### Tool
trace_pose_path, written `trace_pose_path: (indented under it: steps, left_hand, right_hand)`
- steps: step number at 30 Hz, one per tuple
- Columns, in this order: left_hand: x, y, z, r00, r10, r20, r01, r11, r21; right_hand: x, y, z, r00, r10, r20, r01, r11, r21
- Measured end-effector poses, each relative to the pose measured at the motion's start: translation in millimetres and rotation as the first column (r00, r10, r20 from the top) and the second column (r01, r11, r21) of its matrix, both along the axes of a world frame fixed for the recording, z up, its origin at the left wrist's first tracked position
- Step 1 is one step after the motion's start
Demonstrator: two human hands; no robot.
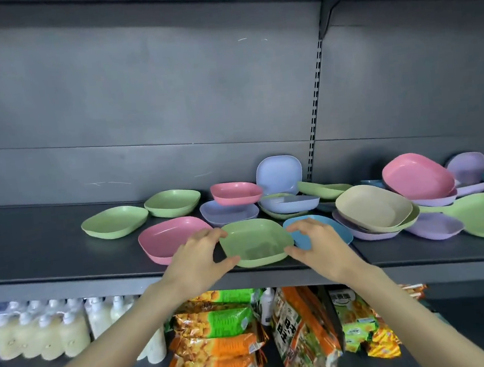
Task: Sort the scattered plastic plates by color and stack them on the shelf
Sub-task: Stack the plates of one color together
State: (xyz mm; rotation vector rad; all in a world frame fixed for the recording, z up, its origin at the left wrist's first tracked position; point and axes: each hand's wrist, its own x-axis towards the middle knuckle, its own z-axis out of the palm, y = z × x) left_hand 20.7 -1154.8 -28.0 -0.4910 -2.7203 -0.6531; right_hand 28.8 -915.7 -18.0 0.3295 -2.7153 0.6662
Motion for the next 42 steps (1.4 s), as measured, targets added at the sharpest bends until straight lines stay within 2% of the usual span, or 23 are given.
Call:
trace_pose_path:
  steps: [4,9,18,32,36,42]
  left_hand:
    - [0,-6,-3,0.999,0.01,-0.045,-0.012,0.999,-0.045]
    - [2,-21,-2,0.995,0.06,-0.079,-0.061,0.998,-0.019]
    - [-5,-57,-23,0.97,0.224,-0.094,-0.232,0.969,-0.09]
    - [-22,-56,-34,0.958,0.243,-0.152,-0.267,0.949,-0.167]
    - [-18,-59,-32,0.968,0.203,-0.149,-0.224,0.965,-0.139]
    - [-6,-66,-25,0.971,0.108,-0.211,-0.12,0.992,-0.041]
  right_hand:
    - [-3,-4,2,1.0,-0.011,0.02,0.011,1.0,0.004]
    - [-8,-15,0,1.0,0.012,0.02,-0.012,1.0,-0.006]
    - [-8,-31,-13,0.995,0.095,0.02,-0.094,0.995,-0.029]
    - [-23,-28,-26,0.974,0.219,0.062,-0.222,0.974,0.052]
    - [-25,-26,-30,0.963,0.264,0.05,-0.266,0.963,0.042]
    - [-22,-23,-26,0.935,0.353,0.037,-0.351,0.935,-0.061]
